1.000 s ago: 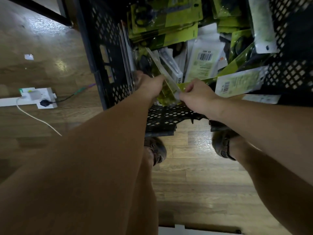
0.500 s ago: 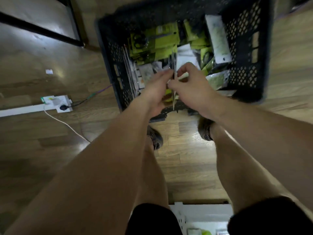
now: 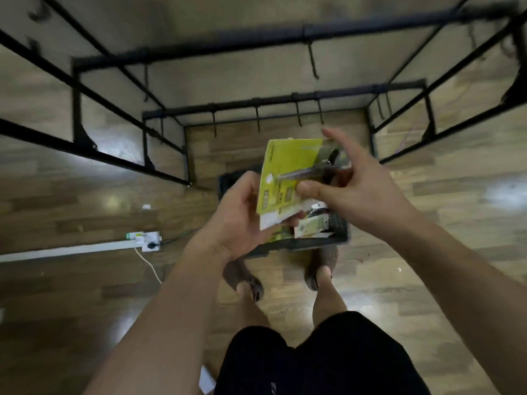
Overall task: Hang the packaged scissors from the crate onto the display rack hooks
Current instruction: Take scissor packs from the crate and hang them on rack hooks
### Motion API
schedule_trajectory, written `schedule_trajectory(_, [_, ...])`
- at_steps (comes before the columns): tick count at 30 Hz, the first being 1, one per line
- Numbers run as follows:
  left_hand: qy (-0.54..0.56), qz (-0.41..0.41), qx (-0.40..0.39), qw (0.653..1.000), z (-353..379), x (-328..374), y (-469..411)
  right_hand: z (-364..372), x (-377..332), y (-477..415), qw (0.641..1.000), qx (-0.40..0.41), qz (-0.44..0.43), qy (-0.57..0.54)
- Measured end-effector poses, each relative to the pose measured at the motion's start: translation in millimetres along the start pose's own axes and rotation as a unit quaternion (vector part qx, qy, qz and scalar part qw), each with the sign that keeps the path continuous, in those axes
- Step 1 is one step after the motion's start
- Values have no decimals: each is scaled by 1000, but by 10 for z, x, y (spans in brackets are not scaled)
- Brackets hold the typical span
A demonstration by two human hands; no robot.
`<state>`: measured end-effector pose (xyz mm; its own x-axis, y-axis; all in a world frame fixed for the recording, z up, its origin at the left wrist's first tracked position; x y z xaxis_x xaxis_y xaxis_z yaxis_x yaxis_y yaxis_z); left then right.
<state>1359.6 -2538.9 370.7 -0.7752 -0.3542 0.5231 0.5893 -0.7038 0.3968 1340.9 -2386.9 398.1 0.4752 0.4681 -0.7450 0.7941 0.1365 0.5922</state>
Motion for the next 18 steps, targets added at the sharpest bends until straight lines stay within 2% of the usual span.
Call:
schedule_trajectory(2, [32, 33, -33, 998, 411, 345, 209, -208, -456, 271, 999, 31, 1, 16])
schedule_trajectory(3, [13, 44, -36, 998, 565, 472, 315, -287, -667, 402, 999, 41, 11, 26])
schedule_trajectory(4, [-43, 46, -15, 998, 674, 571, 417, -344, -846, 521, 998, 46, 24, 36])
schedule_trajectory(6, [-213, 62, 59, 973, 847, 775, 635, -385, -1176, 720, 998, 32, 43, 40])
schedule_trajectory(7, [-245, 78, 82, 963, 941, 864, 735, -364, -1344, 819, 998, 14, 47, 46])
schedule_trajectory(10, [-253, 134, 110, 952, 1213, 1197, 1038, -329, -1722, 1094, 999, 0, 35, 41])
schedule_trajectory(14, [-256, 197, 129, 938, 1458, 1725, 1473, -477, -2090, 1486, 995, 96, -3, 23])
schedule_trajectory(16, [-233, 219, 149, 936, 1449, 1928, 1692, -529, -2172, 1623, 989, 137, -43, -24])
schedule_trajectory(18, [-222, 227, 148, 937, 1459, 2074, 1857, -440, -2285, 1711, 982, 124, -96, -108])
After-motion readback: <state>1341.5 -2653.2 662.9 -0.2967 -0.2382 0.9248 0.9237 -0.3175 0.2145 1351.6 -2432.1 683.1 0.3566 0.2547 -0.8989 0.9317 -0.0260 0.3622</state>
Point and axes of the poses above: each hand's wrist, its own y-axis away from the middle knuckle, its own z-axis out of the palm, x = y × z, the point moved 10 cm from there along -y, towards the middle knuckle, and after that the axes turned 12 degrees about -x, right-handed, at the moved point
